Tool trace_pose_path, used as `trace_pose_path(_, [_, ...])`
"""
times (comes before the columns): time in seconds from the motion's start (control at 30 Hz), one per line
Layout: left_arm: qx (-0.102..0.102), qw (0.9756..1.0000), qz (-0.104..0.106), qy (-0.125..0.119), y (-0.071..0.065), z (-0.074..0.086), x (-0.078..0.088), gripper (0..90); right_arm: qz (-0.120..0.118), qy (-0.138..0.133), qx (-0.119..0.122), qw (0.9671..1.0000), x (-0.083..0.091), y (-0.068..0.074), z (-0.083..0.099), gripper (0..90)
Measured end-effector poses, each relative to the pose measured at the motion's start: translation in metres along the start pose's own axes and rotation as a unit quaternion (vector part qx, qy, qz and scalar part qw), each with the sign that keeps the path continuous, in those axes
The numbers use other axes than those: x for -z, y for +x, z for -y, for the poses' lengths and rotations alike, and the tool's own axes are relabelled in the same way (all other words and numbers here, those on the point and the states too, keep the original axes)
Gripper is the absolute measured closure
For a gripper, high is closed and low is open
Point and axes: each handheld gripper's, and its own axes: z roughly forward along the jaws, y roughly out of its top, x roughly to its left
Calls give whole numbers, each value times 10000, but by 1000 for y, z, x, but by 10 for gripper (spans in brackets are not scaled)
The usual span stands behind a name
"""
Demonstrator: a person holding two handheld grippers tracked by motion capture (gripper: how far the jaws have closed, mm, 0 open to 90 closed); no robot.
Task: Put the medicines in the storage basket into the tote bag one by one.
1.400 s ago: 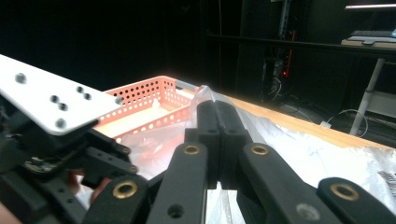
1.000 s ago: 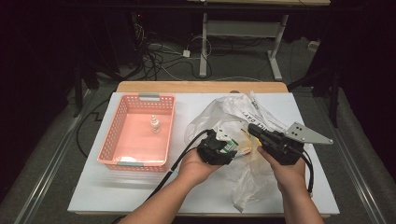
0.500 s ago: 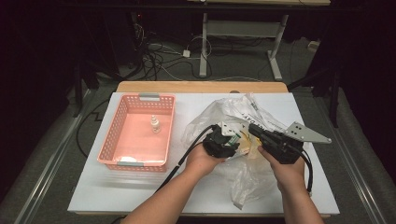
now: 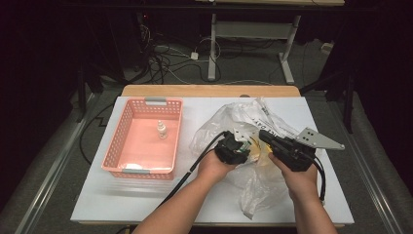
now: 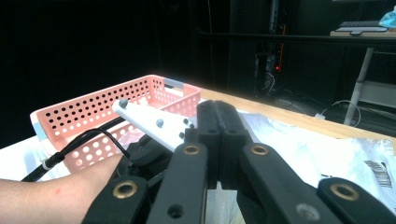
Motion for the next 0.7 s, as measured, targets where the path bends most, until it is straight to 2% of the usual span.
trace_pose_path(0.1, [-31,9999,-67,-67,0,0,-1,480,-2,22,6,10000,0,0,1,900])
trace_pose_path(0.13, [-15,9999,-45,-102,0,0,0,448,-6,20,-2,10000,0,0,1,900])
trace_pose_path(0.2, [-22,9999,36,-117,-1,-1,3,392,-6,10,-26,10000,0,0,0,900])
trace_pose_path(0.37, [0,9995,330,-16,-3,-1,12,357,-19,26,-29,10000,-1,-1,2,900])
trace_pose_path(0.53, [61,9981,600,-89,-6,5,23,323,-15,20,-2,10000,0,0,1,900])
trace_pose_path(0.63, [81,9979,629,-144,-9,11,29,249,-17,9,16,10000,0,0,0,900])
trace_pose_path(0.7, [95,9973,702,-199,-12,16,34,242,-11,18,7,10000,1,1,0,900])
